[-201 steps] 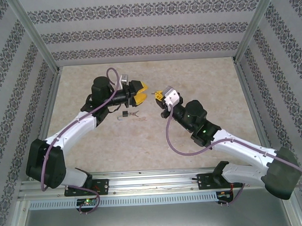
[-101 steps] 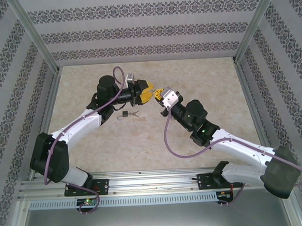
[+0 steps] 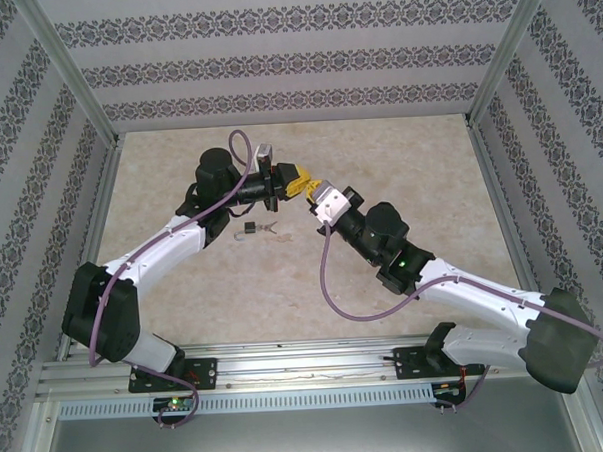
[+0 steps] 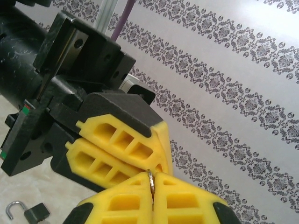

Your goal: Unlock with the key

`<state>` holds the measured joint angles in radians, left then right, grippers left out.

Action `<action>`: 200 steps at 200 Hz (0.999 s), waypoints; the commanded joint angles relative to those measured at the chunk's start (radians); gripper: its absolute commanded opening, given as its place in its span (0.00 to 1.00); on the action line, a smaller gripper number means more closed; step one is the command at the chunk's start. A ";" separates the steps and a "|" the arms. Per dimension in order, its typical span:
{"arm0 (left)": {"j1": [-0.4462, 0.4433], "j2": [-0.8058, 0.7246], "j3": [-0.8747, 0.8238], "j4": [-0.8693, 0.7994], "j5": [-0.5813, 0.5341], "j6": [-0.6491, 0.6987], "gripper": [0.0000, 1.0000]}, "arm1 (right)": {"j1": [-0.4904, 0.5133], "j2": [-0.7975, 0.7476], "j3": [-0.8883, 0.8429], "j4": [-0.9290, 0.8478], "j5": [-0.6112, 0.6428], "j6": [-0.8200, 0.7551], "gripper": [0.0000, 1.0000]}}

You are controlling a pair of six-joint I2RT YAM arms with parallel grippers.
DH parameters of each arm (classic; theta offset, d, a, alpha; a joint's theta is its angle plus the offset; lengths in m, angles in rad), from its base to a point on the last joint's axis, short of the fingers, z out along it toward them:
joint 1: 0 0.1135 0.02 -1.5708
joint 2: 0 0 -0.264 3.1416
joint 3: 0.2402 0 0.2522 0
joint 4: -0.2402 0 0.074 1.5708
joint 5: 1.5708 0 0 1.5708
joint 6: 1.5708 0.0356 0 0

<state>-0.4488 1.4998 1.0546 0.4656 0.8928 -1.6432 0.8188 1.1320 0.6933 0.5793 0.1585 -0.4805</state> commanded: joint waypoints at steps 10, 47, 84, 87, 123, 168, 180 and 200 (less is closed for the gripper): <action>-0.010 0.021 0.020 0.059 0.050 0.014 0.00 | 0.019 -0.024 -0.021 -0.002 0.006 -0.046 0.00; -0.009 0.024 0.019 0.043 0.044 0.037 0.00 | 0.020 -0.046 -0.040 -0.009 0.020 -0.011 0.02; 0.011 -0.005 0.036 -0.093 0.003 0.155 0.00 | 0.019 -0.091 -0.072 -0.043 0.042 0.056 0.28; 0.014 -0.010 0.038 -0.109 -0.003 0.171 0.00 | 0.019 -0.097 -0.075 -0.049 0.043 0.062 0.28; 0.025 -0.053 0.095 -0.318 -0.079 0.382 0.00 | 0.012 -0.181 -0.080 -0.144 0.080 0.244 0.34; 0.022 -0.116 0.199 -0.658 -0.287 0.777 0.00 | -0.156 -0.192 0.085 -0.539 -0.171 0.789 0.45; 0.017 -0.127 0.216 -0.715 -0.359 0.867 0.00 | -0.236 -0.147 0.122 -0.556 -0.315 0.913 0.43; 0.005 -0.134 0.227 -0.735 -0.424 0.947 0.00 | -0.358 -0.071 0.099 -0.359 -0.594 1.153 0.43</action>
<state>-0.4320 1.3853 1.2537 -0.1368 0.6071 -0.9264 0.5632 0.9913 0.7910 0.1543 -0.0799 0.2802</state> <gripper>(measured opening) 0.050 0.431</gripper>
